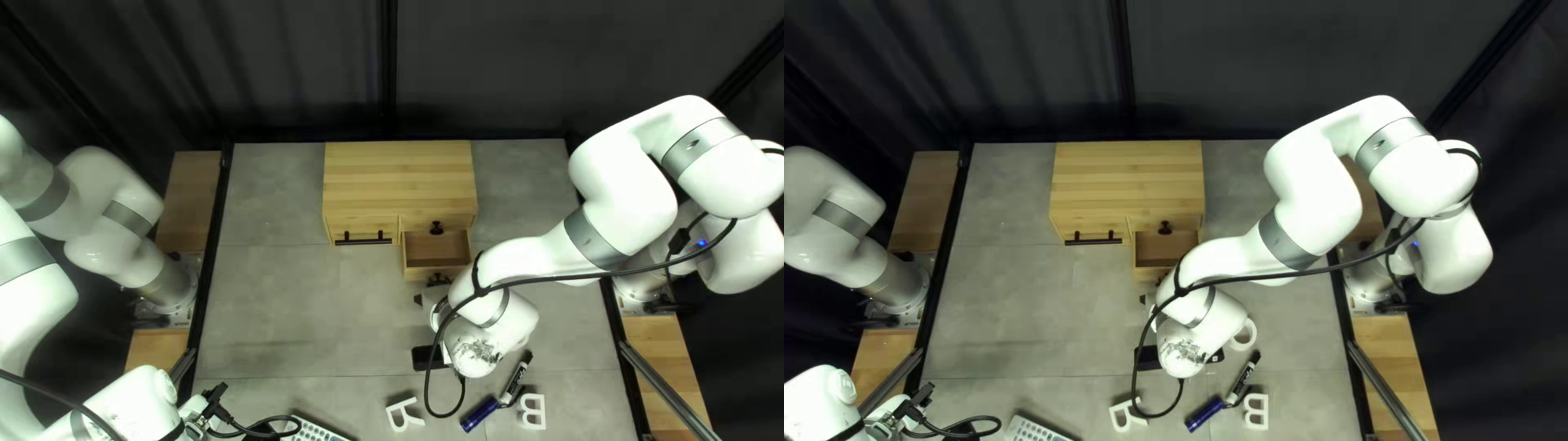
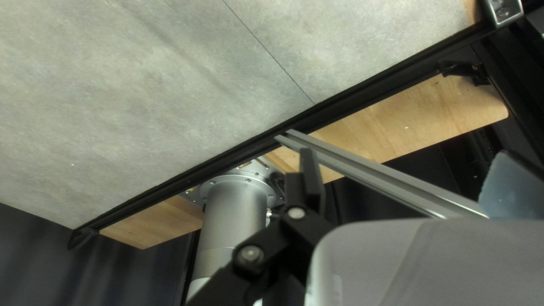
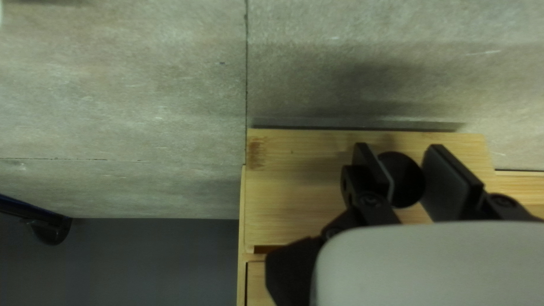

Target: Open drawers and place objects into drawer and close

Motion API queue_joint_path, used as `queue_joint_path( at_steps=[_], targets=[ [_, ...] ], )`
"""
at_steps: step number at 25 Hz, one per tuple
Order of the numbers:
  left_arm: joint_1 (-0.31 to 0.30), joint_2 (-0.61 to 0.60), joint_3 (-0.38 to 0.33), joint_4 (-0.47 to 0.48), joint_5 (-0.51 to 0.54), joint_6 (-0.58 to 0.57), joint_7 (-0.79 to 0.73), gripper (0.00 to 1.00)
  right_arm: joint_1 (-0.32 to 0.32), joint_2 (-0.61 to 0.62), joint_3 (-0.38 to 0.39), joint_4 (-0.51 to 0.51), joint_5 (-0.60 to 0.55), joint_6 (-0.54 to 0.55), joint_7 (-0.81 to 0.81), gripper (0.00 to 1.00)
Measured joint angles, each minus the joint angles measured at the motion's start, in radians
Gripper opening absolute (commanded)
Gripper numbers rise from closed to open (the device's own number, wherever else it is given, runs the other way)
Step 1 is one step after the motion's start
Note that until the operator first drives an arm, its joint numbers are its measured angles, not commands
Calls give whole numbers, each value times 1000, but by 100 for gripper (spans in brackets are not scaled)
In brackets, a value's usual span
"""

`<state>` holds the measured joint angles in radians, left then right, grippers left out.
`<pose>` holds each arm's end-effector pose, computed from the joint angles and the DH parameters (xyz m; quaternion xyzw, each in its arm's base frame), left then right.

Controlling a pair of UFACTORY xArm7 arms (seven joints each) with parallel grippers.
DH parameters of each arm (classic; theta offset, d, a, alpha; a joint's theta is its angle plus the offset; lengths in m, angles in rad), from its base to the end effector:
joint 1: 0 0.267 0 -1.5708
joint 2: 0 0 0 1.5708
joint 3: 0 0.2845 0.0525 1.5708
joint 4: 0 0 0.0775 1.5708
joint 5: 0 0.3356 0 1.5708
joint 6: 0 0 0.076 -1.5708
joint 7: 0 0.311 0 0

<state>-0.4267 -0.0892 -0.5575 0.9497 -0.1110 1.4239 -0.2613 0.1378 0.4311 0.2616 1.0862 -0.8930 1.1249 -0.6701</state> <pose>0.1491 -0.2711 0.1309 -0.9250 0.3237 0.1772 0.0912 0.4666 0.0051 0.0154 0.6356 0.6902 -0.2296 0.2585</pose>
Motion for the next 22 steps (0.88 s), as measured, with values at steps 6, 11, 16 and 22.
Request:
queue_joint_path(
  at_steps=[6, 11, 16, 22],
  targets=[
    [0, 0, 0, 0, 0, 0, 0, 100, 7, 11, 4, 11, 4, 6, -1, 5],
    [0, 0, 0, 0, 0, 0, 0, 100, 10, 15, 6, 18, 6, 10, -2, 5],
    [0, 0, 0, 0, 0, 0, 0, 100, 19, 24, 12, 36, 13, 23, -5, 5],
    [0, 0, 0, 0, 0, 0, 0, 100, 28, 30, 17, 45, 18, 31, -3, 6]
  ],
)
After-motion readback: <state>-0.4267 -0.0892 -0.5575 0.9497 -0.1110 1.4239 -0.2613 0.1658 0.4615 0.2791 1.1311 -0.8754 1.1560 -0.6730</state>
